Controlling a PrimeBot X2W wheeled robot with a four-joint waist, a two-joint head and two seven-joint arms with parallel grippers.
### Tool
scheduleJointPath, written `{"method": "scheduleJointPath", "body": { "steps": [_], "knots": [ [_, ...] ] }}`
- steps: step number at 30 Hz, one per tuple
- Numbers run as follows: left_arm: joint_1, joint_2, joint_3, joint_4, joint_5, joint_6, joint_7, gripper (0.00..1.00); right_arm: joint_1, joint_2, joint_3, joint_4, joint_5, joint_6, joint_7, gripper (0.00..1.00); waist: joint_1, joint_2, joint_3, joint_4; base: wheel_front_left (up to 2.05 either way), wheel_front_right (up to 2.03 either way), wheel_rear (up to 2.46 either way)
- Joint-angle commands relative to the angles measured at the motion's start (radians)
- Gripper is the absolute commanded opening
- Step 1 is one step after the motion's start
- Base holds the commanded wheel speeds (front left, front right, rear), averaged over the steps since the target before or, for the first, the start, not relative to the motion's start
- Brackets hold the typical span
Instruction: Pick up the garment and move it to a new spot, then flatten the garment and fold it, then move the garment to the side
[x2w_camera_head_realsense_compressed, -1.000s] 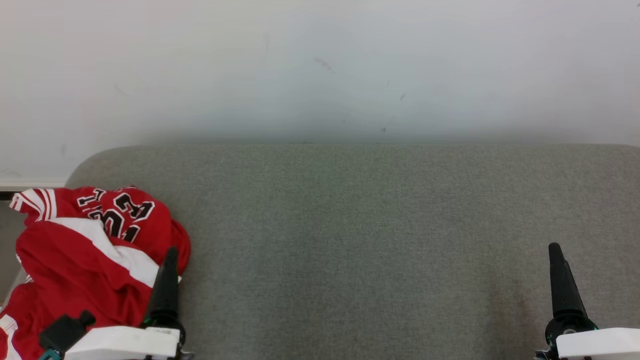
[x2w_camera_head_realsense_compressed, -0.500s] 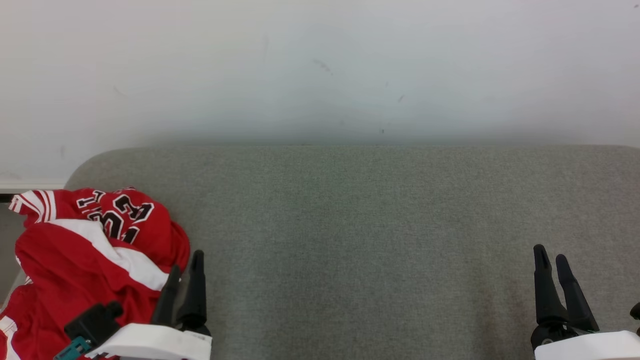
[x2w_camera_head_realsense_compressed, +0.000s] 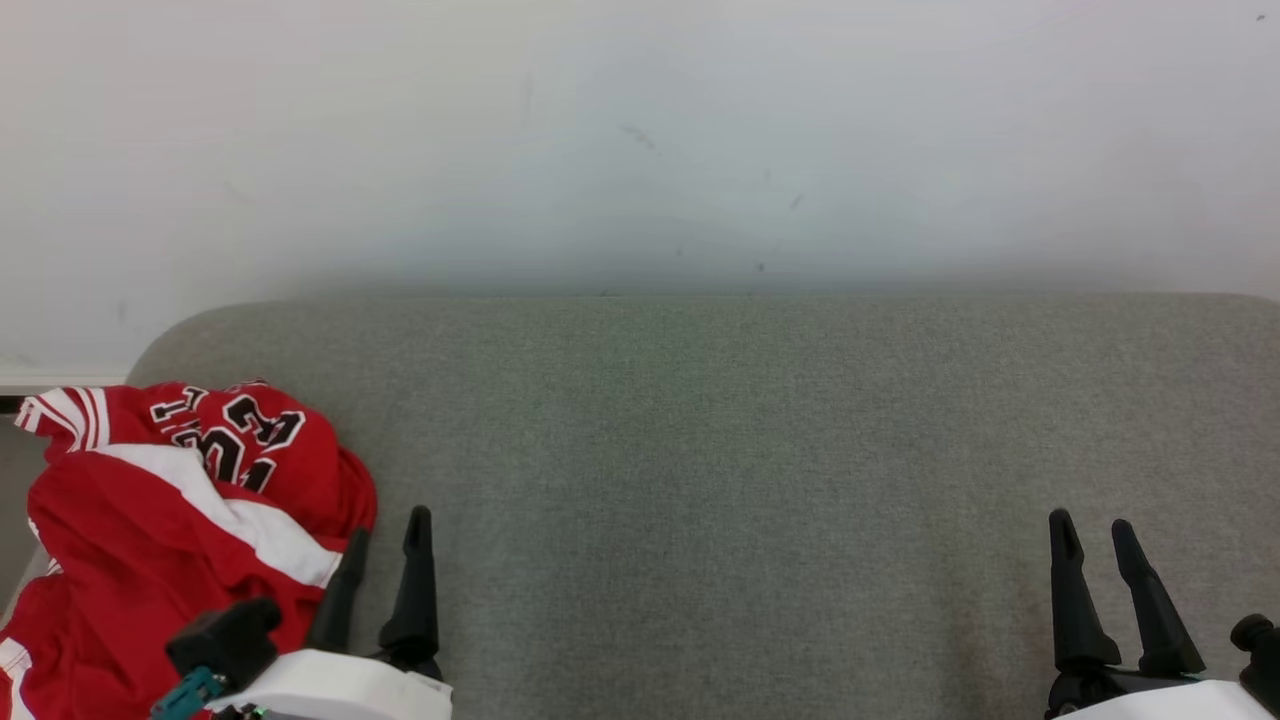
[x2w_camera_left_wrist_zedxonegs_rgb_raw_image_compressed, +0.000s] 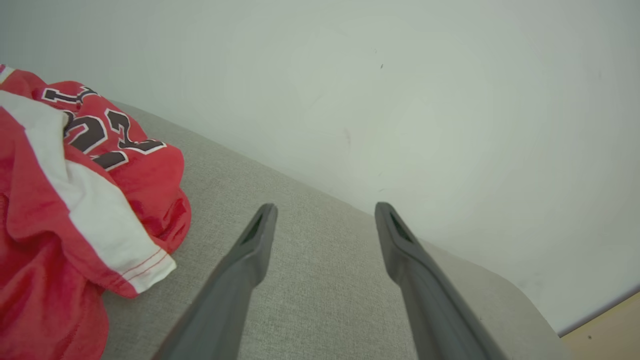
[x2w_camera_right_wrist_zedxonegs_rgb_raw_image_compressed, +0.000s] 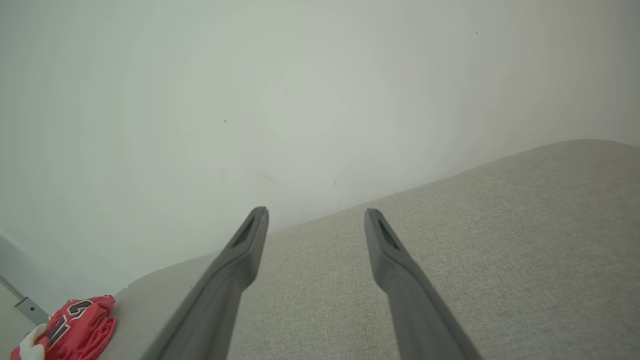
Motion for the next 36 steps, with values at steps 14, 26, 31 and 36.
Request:
{"method": "scheduleJointPath", "body": {
  "steps": [14,26,31,36],
  "knots": [
    [-0.009,0.013,-0.022,0.025,0.149,0.014,-0.042,1.0,0.006,0.005,0.002,-0.003,-0.156,-0.001,-0.041,1.0,0.0,0.0,-0.001,-0.004,0.0,0.0,0.0],
    [-0.011,0.011,-0.036,0.027,0.253,0.017,-0.068,1.0,0.008,0.006,0.012,-0.007,-0.253,-0.001,-0.068,1.0,0.0,0.0,-0.003,-0.006,0.0,0.0,0.0],
    [-0.007,0.009,-0.037,0.029,0.29,0.02,-0.079,1.0,0.011,0.005,0.019,-0.012,-0.288,-0.002,-0.079,1.0,0.0,0.0,-0.003,-0.006,0.0,0.0,0.0],
    [-0.007,0.007,-0.039,0.036,0.322,0.017,-0.09,1.0,0.014,0.005,0.026,-0.016,-0.324,-0.002,-0.089,1.0,0.0,0.0,-0.004,-0.008,0.0,0.0,0.0]
  ]
}}
